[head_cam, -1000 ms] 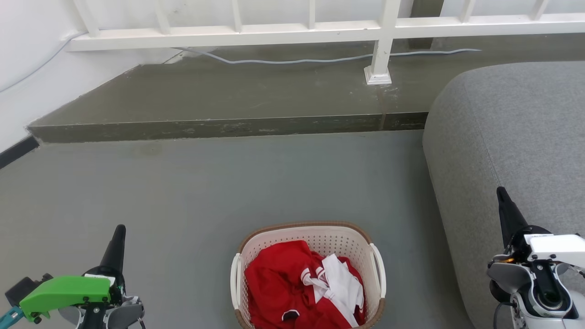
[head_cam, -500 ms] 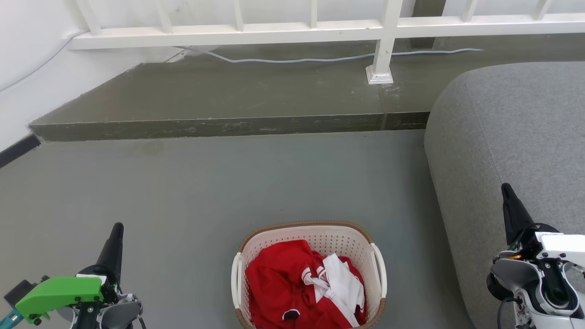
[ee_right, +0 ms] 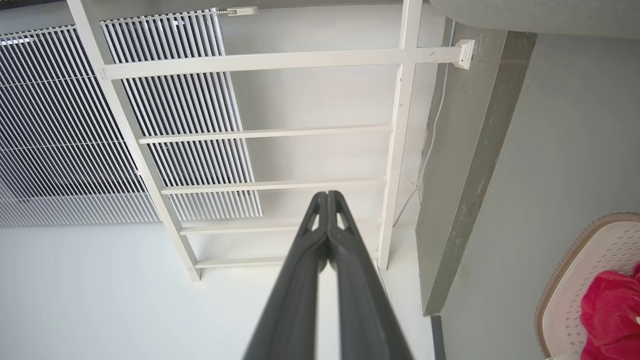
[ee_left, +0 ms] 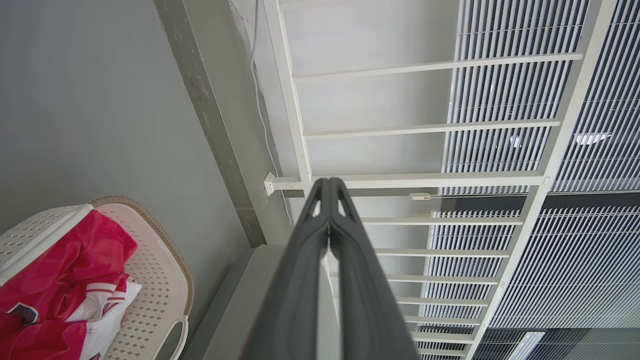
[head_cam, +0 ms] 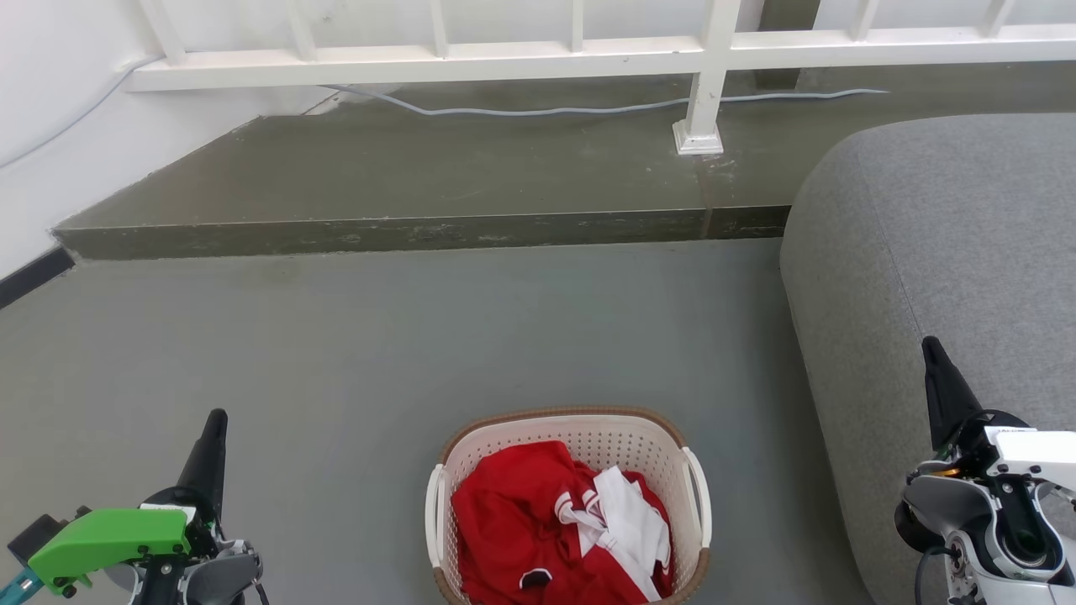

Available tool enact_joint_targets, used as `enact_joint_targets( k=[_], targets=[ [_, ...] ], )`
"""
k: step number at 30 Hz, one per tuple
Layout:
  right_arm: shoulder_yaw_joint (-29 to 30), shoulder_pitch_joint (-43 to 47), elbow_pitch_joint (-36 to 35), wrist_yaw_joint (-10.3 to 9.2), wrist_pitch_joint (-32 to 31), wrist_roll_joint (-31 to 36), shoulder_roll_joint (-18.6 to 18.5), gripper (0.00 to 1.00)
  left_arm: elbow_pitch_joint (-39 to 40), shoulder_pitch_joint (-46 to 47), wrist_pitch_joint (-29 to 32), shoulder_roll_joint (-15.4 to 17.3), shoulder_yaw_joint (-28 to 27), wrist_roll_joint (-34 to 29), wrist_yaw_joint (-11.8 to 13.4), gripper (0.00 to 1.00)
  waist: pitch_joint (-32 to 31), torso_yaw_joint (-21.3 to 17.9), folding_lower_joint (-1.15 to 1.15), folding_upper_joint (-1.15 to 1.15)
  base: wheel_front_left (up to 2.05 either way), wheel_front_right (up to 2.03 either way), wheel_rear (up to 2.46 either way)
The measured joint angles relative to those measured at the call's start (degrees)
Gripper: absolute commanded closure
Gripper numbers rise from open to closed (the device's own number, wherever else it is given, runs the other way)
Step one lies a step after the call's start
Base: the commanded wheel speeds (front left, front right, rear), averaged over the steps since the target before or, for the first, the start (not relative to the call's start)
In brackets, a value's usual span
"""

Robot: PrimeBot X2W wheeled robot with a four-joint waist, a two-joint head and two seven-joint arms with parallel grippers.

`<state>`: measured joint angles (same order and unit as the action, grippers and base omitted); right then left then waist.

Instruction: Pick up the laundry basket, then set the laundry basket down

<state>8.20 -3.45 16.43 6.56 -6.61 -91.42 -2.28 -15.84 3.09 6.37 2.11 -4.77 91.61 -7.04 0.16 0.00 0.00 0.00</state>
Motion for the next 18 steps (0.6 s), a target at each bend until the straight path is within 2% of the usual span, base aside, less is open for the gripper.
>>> enact_joint_targets(
  k=[18],
  targets=[
    [0.0, 0.0, 0.0, 0.00, 0.0, 0.0, 0.0, 1.00, 0.0, 0.0, 0.0, 0.0, 0.0, 0.0, 0.0, 1.00, 0.0, 0.0, 0.00, 0.00, 0.00, 0.00, 0.00]
  ],
)
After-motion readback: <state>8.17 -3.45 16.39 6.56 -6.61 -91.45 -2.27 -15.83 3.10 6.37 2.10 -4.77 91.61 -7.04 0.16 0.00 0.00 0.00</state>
